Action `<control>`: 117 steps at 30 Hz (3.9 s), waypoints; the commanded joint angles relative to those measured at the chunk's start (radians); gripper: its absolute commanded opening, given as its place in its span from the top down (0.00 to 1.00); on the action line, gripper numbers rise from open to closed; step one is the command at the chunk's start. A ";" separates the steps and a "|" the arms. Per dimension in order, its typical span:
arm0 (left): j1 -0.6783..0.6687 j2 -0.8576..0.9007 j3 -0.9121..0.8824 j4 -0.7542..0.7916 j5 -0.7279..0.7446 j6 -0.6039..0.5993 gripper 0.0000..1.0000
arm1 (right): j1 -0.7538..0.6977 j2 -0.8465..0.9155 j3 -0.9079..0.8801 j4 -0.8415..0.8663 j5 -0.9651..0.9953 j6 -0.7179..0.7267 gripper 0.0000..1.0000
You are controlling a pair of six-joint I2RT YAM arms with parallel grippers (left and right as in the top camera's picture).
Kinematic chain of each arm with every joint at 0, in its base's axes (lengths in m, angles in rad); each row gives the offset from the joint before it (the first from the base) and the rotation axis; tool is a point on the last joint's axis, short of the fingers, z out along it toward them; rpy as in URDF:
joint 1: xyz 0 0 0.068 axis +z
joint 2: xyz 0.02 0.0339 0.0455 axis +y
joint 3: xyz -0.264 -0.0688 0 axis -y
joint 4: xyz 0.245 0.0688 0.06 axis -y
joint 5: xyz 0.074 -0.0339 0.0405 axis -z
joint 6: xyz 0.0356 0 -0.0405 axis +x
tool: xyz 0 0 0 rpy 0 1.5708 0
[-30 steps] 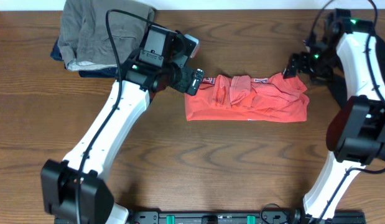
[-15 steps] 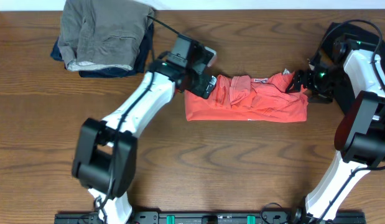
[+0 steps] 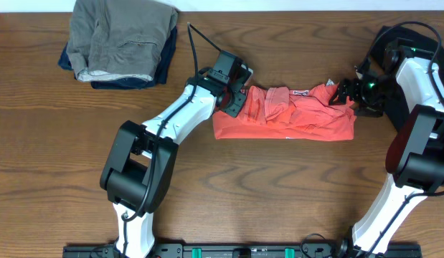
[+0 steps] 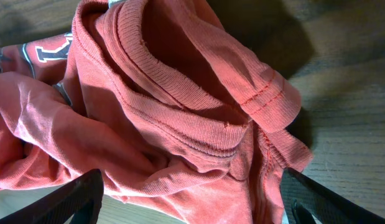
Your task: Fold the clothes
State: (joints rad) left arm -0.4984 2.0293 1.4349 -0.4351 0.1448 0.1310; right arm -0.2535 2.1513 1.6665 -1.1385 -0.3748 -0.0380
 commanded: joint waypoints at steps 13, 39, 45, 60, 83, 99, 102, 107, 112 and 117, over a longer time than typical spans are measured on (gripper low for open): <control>-0.174 0.004 -0.002 0.068 0.054 0.000 0.67 | -0.005 -0.013 -0.004 0.006 -0.019 -0.016 0.09; -0.193 0.143 0.133 0.092 0.261 -0.084 0.67 | -0.005 -0.013 -0.004 0.019 -0.019 -0.016 0.09; -0.193 0.229 0.133 0.114 0.376 -0.084 0.68 | -0.005 -0.013 -0.004 0.021 -0.023 -0.016 0.09; -0.139 -0.034 0.180 0.029 0.379 -0.081 0.46 | -0.005 -0.013 -0.004 0.025 -0.017 -0.024 0.08; 0.133 -0.369 0.180 -0.362 0.127 -0.080 0.08 | -0.025 -0.013 -0.240 0.277 -0.064 -0.019 0.11; 0.297 -0.384 0.180 -0.444 0.102 -0.031 0.08 | -0.112 -0.014 -0.322 0.401 -0.233 0.104 0.97; 0.311 -0.384 0.180 -0.451 0.066 -0.031 0.08 | -0.170 -0.014 -0.259 0.361 -0.244 0.100 0.99; 0.341 -0.384 0.180 -0.460 0.046 -0.031 0.08 | -0.225 -0.014 -0.101 0.202 -0.288 0.011 0.99; 0.375 -0.384 0.180 -0.462 0.043 -0.031 0.08 | -0.197 -0.014 0.063 0.030 -0.287 -0.058 0.99; 0.404 -0.384 0.179 -0.462 0.044 -0.031 0.08 | -0.104 -0.014 0.211 -0.097 -0.288 -0.057 0.99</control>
State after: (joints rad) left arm -0.1097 1.6699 1.6135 -0.8940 0.2016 0.0860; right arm -0.4252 2.1399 1.7988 -1.2064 -0.6323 -0.0608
